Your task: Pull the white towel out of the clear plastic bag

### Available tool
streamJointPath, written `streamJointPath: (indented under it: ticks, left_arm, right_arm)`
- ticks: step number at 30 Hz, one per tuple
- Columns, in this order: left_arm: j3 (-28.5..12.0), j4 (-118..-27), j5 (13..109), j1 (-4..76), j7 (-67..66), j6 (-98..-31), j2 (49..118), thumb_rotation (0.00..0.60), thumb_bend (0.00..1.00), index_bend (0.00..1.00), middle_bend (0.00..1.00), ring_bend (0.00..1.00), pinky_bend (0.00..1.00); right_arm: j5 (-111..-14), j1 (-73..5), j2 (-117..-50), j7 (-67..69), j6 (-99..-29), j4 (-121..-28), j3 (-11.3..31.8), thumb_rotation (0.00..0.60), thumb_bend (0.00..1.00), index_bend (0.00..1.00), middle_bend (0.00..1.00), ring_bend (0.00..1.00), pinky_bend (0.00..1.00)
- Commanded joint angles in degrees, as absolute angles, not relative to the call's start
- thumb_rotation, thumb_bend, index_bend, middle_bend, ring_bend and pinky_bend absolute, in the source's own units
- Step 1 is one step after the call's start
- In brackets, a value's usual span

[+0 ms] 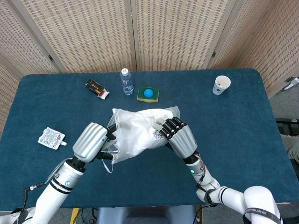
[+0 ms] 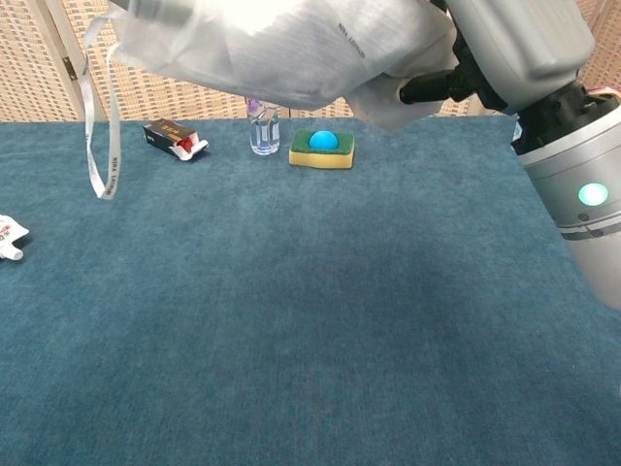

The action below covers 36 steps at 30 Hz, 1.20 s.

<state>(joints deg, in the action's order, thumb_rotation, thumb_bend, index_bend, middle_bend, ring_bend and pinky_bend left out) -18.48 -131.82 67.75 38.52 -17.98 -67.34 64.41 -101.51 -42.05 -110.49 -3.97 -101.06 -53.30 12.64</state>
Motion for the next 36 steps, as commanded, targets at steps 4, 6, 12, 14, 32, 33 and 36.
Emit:
streamJointPath:
  ticks: [4, 6, 12, 14, 32, 33, 36]
  left_arm:
    - [-18.3, -132.0, 65.8, 39.9, -18.6, -66.4, 64.2, 0.600, 0.00, 0.31, 1.00, 0.99, 1.00]
    - [-18.3, -131.9, 65.1, 40.2, -19.0, -66.5, 64.4, 0.600, 0.00, 0.31, 1.00, 0.99, 1.00]
    - [-18.3, -131.7, 64.0, 40.9, -18.8, -67.2, 65.4, 0.600, 0.00, 0.37, 1.00, 0.99, 1.00]
    - [-18.3, -131.6, 64.4, 41.1, -18.7, -67.5, 65.7, 0.600, 0.00, 0.40, 1.00, 0.99, 1.00]
    - [-17.4, -132.2, 66.2, 41.7, -18.6, -70.1, 68.9, 0.600, 0.22, 0.62, 1.00, 1.00, 1.00]
    - [-17.4, -132.2, 66.2, 41.7, -18.8, -70.2, 69.0, 0.600, 0.22, 0.62, 1.00, 1.00, 1.00]
    - [-17.3, -132.2, 66.0, 41.9, -19.4, -70.5, 69.3, 0.600, 0.24, 0.64, 1.00, 1.00, 1.00]
  right_arm:
    - [-101.4, -42.2, -110.8, -3.7, -101.3, -53.2, 12.7, 0.600, 0.62, 0.67, 0.73, 0.66, 0.63]
    - [-101.4, -42.2, -110.9, -3.5, -101.4, -53.1, 12.6, 0.600, 0.62, 0.67, 0.73, 0.66, 0.63]
    - [-101.7, -42.4, -111.0, -2.9, -101.9, -52.9, 12.5, 0.600, 0.62, 0.67, 0.73, 0.66, 0.63]
    - [-101.7, -42.5, -111.1, -2.8, -102.1, -53.0, 12.4, 0.600, 0.62, 0.67, 0.73, 0.66, 0.63]
    - [-101.3, -42.4, -111.1, -3.1, -101.2, -53.5, 11.9, 0.600, 0.62, 0.67, 0.73, 0.66, 0.63]
    - [-101.3, -42.4, -111.1, -3.1, -101.2, -53.6, 11.9, 0.600, 0.62, 0.67, 0.73, 0.66, 0.63]
    - [-101.4, -42.4, -111.1, -3.0, -101.2, -53.7, 11.8, 0.600, 0.62, 0.67, 0.73, 0.66, 0.63]
